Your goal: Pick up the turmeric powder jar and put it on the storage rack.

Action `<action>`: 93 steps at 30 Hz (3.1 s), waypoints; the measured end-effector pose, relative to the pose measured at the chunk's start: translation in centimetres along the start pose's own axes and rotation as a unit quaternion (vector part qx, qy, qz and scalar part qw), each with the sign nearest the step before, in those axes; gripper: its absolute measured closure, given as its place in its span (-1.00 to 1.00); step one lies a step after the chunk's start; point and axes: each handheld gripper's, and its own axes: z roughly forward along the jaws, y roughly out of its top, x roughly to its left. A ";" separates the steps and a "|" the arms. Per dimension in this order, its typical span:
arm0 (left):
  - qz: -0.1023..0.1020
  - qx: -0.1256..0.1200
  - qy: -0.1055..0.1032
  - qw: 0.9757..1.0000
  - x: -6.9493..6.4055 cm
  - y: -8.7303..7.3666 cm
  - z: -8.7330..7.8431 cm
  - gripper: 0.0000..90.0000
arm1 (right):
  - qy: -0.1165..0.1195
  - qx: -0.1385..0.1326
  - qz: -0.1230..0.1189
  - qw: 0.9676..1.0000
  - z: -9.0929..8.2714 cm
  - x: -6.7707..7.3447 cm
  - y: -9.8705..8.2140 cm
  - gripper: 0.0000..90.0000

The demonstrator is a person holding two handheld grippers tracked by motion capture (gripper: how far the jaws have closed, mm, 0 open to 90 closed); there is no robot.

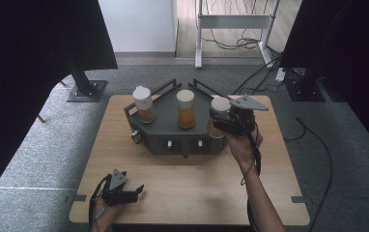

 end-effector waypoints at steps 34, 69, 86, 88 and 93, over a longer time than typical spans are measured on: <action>-0.011 -0.017 0.002 1.000 0.3 -0.5 -0.3 -0.75 | -0.035 0.014 -0.013 0.999 5.7 -0.2 1.9 -0.26; -0.002 -0.016 0.003 1.000 0.0 -0.4 -0.3 -0.76 | -0.043 0.031 0.006 0.999 7.9 -1.0 0.4 -0.27; -0.003 -0.014 0.004 1.000 0.0 -0.3 -0.3 -0.76 | -0.032 0.034 0.004 0.999 7.9 -1.3 0.4 -0.65; -0.002 -0.014 0.004 1.000 0.0 -0.3 -0.2 -0.76 | -0.035 0.034 0.001 0.999 7.7 -1.2 0.5 -0.67; -0.002 -0.013 0.004 1.000 0.0 -0.3 -0.2 -0.76 | -0.032 0.032 0.001 0.999 7.2 -1.1 0.5 -0.68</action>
